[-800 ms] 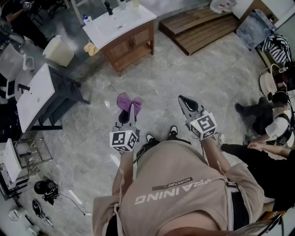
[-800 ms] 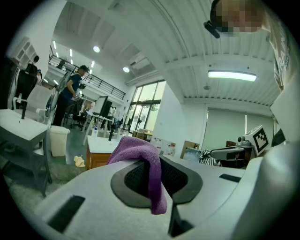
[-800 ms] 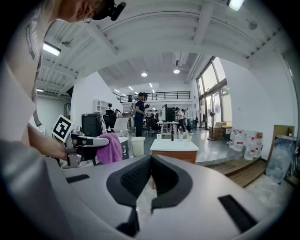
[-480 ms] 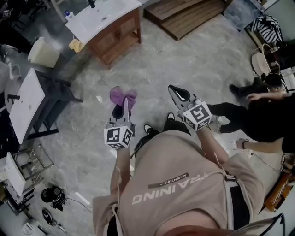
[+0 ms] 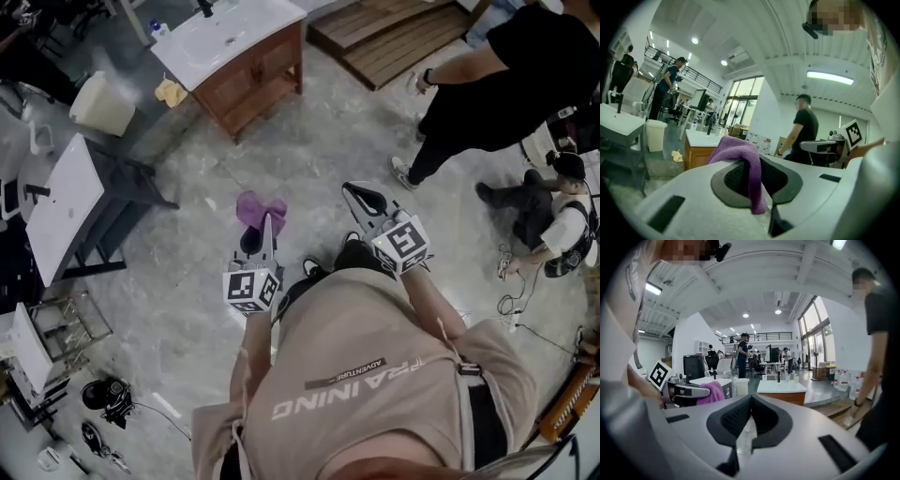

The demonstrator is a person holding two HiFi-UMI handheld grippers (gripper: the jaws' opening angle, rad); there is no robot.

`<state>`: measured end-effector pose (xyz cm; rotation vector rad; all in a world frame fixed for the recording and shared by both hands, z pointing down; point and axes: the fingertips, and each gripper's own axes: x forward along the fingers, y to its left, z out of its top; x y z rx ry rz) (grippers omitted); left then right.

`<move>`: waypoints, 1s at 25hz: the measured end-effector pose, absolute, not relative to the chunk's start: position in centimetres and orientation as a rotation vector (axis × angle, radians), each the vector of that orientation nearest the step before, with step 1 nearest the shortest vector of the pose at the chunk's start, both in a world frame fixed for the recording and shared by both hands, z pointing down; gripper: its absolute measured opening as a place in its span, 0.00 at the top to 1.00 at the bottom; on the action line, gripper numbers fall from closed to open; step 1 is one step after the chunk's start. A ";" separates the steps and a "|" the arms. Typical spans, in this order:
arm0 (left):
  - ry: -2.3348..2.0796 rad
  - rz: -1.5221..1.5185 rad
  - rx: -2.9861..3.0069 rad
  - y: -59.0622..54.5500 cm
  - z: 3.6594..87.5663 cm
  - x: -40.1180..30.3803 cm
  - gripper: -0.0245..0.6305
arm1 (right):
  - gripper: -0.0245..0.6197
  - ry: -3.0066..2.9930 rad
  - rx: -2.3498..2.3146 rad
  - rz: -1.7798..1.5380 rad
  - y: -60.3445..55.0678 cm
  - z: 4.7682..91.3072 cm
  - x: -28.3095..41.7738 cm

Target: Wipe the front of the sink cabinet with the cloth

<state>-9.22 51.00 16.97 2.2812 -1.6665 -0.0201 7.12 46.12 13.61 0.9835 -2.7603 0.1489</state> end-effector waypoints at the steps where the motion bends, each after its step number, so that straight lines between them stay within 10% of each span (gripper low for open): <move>1: -1.668 -0.023 2.277 51.0 17.1 -9.3 0.91 | 0.94 -2.753 0.980 0.162 46.3 14.0 7.2; 25: -1.757 0.071 2.241 38.7 13.9 -4.4 0.91 | 0.94 -2.800 0.887 0.285 33.8 16.1 13.7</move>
